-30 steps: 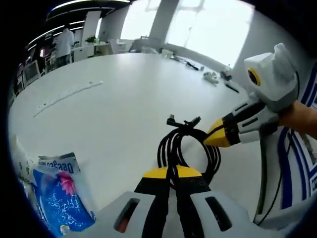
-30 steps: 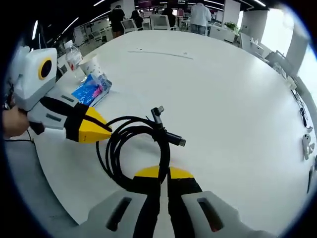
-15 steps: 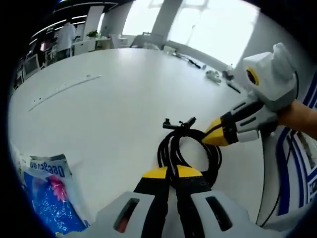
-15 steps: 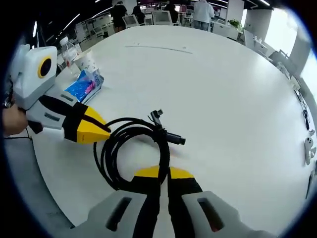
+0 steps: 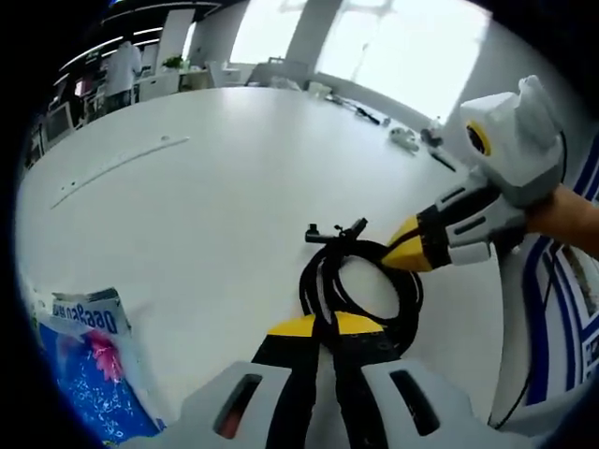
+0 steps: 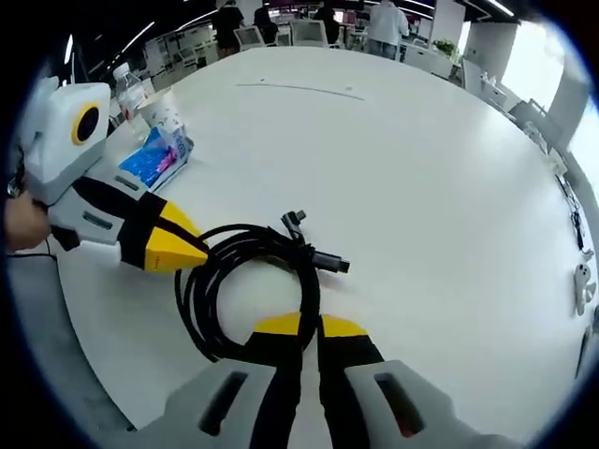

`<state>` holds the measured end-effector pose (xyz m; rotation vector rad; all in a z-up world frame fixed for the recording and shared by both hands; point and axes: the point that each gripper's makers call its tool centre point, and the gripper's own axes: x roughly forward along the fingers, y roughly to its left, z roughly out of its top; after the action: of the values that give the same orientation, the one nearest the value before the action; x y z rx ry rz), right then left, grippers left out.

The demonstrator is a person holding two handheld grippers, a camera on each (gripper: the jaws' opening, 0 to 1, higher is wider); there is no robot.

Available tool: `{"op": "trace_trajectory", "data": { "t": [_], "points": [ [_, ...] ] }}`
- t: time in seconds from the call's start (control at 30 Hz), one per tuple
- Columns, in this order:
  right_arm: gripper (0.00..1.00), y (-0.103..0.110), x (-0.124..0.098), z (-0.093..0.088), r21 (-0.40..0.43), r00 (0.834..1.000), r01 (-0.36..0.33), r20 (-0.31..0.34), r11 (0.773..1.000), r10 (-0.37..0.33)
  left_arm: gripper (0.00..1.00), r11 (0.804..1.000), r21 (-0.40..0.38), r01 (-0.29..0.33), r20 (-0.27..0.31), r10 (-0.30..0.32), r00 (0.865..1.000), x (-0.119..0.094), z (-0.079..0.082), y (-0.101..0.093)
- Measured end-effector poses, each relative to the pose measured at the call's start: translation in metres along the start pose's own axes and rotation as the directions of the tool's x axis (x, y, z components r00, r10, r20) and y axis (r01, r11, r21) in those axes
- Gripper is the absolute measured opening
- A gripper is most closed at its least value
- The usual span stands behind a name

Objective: Arrange the tabletop items into an orderly group along one side of the table until the central work area is clear of visible clutter.

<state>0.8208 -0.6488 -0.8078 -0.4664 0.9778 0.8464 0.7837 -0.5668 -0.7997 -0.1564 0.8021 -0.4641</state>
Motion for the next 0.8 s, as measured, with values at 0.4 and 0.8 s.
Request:
{"op": "trace_trajectory", "data": {
  "t": [0.4, 0.8],
  "points": [
    [0.05, 0.002, 0.0, 0.001, -0.073, 1.0, -0.002, 0.023, 0.997, 0.003, 0.04, 0.995, 0.093, -0.02, 0.01, 0.019, 1.0, -0.001, 0.001, 0.002],
    [0.31, 0.007, -0.008, 0.01, -0.068, 0.996, -0.03, 0.08, 0.997, 0.035, 0.3, 0.993, 0.109, -0.037, 0.03, 0.034, 0.999, -0.01, 0.002, 0.008]
  ]
}}
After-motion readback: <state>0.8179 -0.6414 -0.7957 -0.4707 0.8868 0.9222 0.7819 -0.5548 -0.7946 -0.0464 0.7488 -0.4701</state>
